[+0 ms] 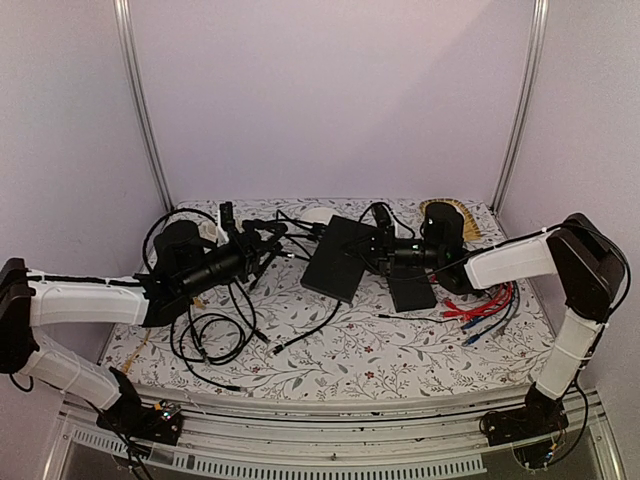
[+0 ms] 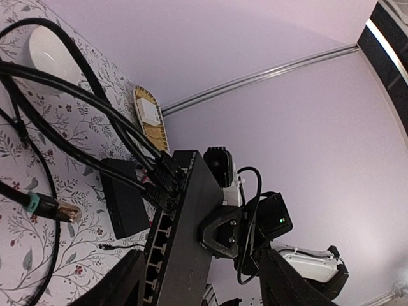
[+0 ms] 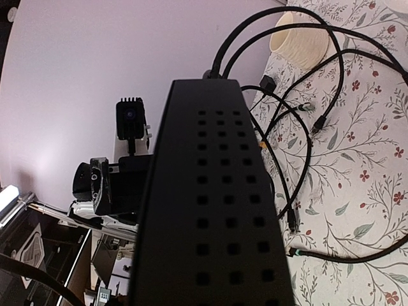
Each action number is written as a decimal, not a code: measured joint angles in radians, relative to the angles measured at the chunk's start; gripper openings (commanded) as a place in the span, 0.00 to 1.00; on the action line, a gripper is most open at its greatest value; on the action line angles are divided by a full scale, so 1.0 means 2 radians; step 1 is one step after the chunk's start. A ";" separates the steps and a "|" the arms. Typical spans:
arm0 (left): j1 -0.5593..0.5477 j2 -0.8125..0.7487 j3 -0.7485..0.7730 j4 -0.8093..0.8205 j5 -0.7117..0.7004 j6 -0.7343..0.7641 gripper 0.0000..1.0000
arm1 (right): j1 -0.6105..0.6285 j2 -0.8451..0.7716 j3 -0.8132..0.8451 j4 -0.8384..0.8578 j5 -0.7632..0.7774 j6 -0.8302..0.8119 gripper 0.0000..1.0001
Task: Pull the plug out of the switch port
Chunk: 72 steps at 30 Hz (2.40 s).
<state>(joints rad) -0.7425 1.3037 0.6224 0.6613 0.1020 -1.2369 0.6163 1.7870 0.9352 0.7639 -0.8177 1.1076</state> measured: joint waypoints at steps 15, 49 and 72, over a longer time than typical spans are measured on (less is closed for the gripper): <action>-0.022 0.080 0.024 0.069 0.043 0.013 0.52 | -0.001 -0.014 -0.023 0.020 -0.002 0.023 0.02; -0.023 0.164 0.059 0.124 0.061 0.036 0.46 | 0.007 -0.014 -0.039 0.077 -0.013 0.070 0.02; -0.022 0.168 0.063 0.131 0.058 0.040 0.40 | 0.010 -0.014 -0.040 0.086 -0.014 0.077 0.02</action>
<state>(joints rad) -0.7872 1.6405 0.7475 0.9237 0.2173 -1.1561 0.6369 1.7588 0.8551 0.9360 -0.8463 1.2625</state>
